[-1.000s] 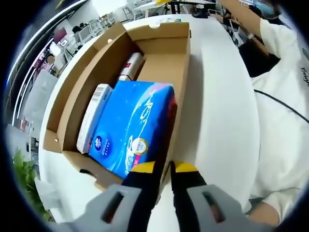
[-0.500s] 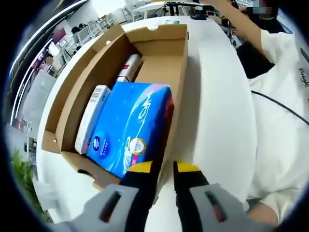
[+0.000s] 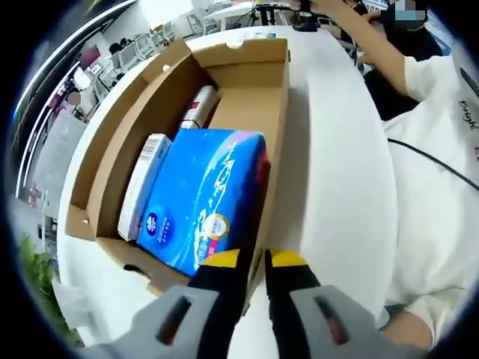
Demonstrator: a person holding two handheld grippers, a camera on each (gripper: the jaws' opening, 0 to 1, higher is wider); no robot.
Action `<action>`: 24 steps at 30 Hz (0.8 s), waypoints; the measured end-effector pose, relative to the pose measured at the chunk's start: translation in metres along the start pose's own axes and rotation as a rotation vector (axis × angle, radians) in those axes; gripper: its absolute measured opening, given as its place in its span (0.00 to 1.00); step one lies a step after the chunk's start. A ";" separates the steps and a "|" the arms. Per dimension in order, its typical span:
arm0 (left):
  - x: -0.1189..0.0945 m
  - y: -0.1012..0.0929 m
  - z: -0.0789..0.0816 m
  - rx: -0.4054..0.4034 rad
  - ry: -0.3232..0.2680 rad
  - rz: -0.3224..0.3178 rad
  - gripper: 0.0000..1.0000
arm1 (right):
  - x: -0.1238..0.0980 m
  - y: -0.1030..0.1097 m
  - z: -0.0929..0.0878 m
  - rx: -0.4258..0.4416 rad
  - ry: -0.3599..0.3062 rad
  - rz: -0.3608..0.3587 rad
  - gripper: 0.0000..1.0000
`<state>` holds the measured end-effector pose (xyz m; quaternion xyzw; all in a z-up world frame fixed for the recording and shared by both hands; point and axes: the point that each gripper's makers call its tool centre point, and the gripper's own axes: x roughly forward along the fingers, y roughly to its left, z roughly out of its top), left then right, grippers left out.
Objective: Operate the shoe box by opening the lid, removing the specified soft item, and placing it in the target area until the item is outside and the box remains undamaged.
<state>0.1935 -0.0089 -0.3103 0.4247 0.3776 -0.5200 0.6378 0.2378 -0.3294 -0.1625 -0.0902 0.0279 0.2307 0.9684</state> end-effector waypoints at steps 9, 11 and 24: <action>0.001 0.001 -0.002 0.022 -0.008 0.017 0.11 | -0.003 0.007 0.005 -0.051 0.032 -0.074 0.38; 0.001 0.001 -0.002 0.021 -0.008 0.018 0.11 | -0.004 0.010 0.008 -0.073 0.011 -0.077 0.40; 0.002 0.001 -0.003 0.027 -0.010 0.025 0.11 | 0.005 0.040 0.025 -0.144 -0.041 -0.020 0.25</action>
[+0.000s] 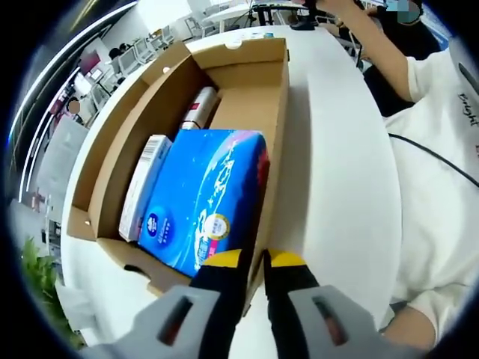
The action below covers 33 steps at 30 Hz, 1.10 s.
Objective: Operate the shoe box by opening the lid, removing the specified soft item, and placing it in the target area until the item is outside and the box remains undamaged.
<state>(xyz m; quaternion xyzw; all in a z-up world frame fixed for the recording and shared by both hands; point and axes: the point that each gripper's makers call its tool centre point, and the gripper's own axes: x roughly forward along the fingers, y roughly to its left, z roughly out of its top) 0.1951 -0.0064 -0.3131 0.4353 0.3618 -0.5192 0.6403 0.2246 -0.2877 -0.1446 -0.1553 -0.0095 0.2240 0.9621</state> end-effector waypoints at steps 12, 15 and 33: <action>0.002 -0.005 -0.002 0.093 0.012 -0.043 0.06 | 0.019 0.024 -0.005 -0.097 0.033 0.023 0.25; 0.002 -0.006 -0.002 0.094 0.016 -0.045 0.06 | 0.022 0.031 -0.007 -0.100 0.036 0.040 0.26; 0.004 -0.005 -0.004 0.101 0.071 -0.039 0.06 | 0.043 0.056 -0.001 -0.191 0.105 0.159 0.25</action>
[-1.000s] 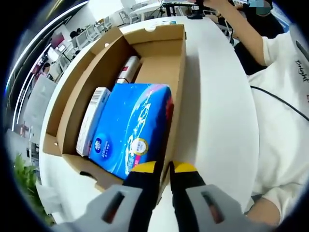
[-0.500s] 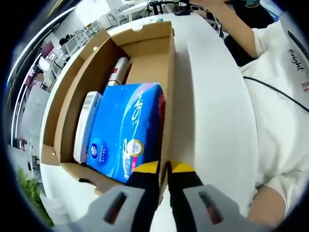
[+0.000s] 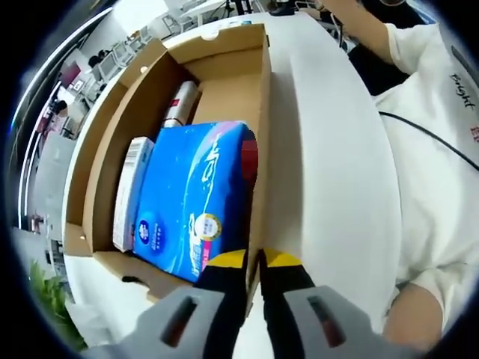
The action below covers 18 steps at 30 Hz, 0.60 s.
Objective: Operate the shoe box by opening the lid, removing the specified soft item, and placing it in the target area until the item is outside and the box remains undamaged.
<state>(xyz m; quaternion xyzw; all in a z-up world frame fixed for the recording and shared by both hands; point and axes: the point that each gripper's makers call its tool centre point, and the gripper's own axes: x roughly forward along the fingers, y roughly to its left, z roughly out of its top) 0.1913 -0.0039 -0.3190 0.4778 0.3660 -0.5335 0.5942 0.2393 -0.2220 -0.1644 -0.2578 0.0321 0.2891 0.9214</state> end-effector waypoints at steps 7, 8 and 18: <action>-0.001 0.003 -0.001 -0.051 0.001 0.033 0.08 | 0.015 0.012 -0.016 -0.075 0.102 0.056 0.26; -0.001 0.003 -0.001 -0.055 0.006 0.029 0.08 | 0.018 0.011 -0.017 -0.066 0.101 0.066 0.26; -0.001 0.002 -0.001 -0.029 0.006 0.013 0.07 | 0.035 0.036 -0.025 -0.086 0.147 0.169 0.27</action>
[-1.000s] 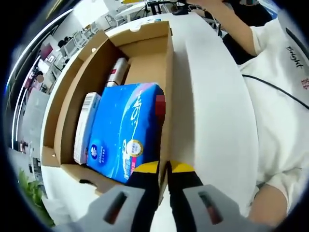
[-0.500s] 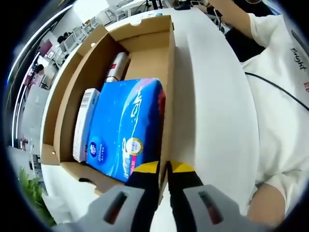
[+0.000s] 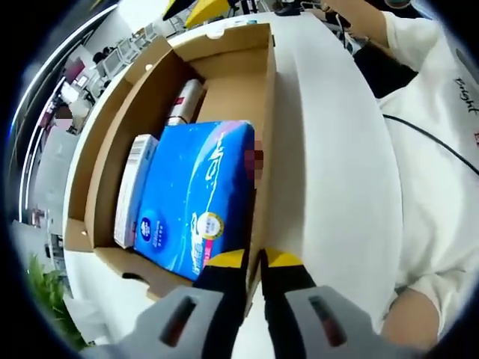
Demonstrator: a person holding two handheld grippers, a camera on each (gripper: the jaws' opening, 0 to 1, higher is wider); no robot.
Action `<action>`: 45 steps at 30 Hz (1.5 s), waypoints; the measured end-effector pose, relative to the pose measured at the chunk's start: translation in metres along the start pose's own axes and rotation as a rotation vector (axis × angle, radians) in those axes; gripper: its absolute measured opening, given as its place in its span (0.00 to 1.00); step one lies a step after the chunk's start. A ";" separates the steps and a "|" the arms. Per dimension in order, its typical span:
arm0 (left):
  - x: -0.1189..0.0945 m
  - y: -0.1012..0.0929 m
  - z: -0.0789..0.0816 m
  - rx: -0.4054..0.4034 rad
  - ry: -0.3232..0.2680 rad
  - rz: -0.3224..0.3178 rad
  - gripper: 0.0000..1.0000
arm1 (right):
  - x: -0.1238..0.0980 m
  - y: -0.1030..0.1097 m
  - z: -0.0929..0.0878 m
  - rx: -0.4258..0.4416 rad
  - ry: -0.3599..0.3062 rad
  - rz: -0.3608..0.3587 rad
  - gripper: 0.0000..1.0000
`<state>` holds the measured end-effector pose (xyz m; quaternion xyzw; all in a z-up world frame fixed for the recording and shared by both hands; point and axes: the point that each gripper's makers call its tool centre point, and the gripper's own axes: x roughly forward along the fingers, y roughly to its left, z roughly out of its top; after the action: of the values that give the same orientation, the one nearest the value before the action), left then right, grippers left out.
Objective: Operate the shoe box by opening the lid, removing the specified soft item, and placing it in the target area until the item is outside and the box remains undamaged.
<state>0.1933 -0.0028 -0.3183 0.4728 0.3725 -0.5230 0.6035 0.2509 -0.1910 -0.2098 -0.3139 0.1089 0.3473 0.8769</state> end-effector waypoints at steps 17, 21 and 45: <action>0.001 -0.003 0.003 0.011 -0.003 0.003 0.07 | 0.010 0.009 -0.001 -0.069 0.054 0.047 0.25; 0.001 -0.003 0.003 0.016 -0.006 0.001 0.07 | 0.014 0.013 -0.005 -0.056 0.078 0.093 0.24; 0.000 -0.001 0.001 0.016 -0.006 0.002 0.07 | 0.066 0.038 -0.030 -0.174 0.327 0.227 0.22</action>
<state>0.1926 -0.0042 -0.3180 0.4762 0.3661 -0.5269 0.6013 0.2748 -0.1527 -0.2785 -0.4262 0.2542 0.3965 0.7724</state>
